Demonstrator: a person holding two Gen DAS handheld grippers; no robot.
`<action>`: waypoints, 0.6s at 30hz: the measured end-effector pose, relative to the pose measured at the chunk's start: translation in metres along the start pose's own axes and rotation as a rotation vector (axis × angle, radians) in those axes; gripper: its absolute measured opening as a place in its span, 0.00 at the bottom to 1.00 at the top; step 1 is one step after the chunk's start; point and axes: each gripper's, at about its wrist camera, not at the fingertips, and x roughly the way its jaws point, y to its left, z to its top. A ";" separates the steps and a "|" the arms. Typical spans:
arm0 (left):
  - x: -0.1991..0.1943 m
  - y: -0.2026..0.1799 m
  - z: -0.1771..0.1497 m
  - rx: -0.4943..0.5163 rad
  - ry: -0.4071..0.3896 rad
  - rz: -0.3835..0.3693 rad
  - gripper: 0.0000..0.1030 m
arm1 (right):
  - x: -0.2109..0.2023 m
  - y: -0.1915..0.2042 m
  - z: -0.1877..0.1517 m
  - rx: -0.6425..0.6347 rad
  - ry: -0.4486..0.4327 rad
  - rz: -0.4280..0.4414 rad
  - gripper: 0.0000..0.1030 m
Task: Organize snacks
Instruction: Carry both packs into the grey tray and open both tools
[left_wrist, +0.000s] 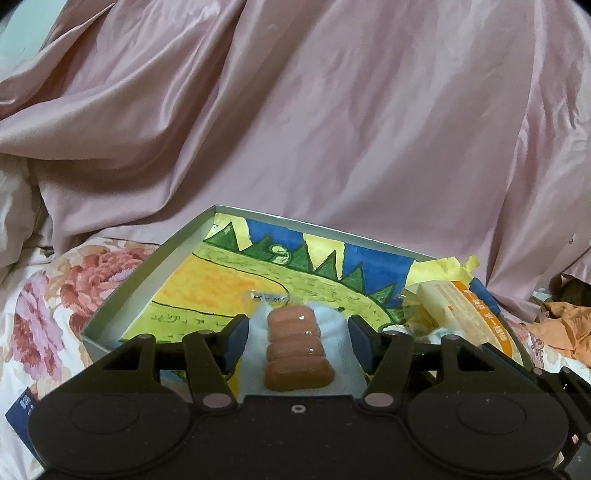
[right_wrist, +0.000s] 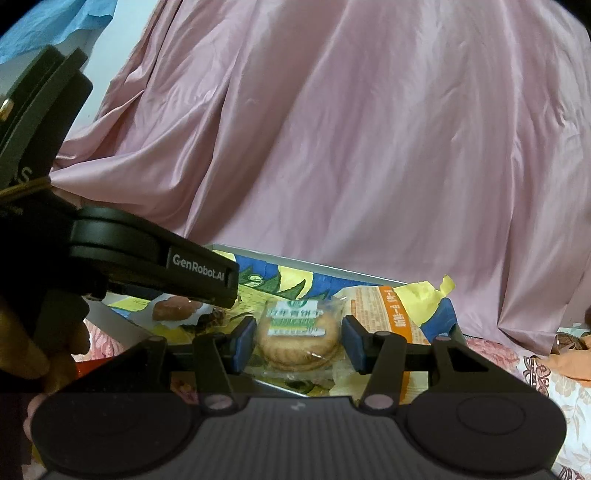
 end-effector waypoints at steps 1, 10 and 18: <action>0.000 0.000 0.000 -0.002 0.003 0.003 0.60 | 0.000 0.000 0.000 -0.001 0.000 0.000 0.54; -0.009 0.002 0.003 -0.041 -0.006 0.021 0.75 | -0.003 0.001 0.000 -0.012 -0.018 -0.007 0.67; -0.032 0.006 0.012 -0.046 -0.073 0.056 0.99 | -0.017 0.001 0.003 -0.018 -0.075 -0.024 0.92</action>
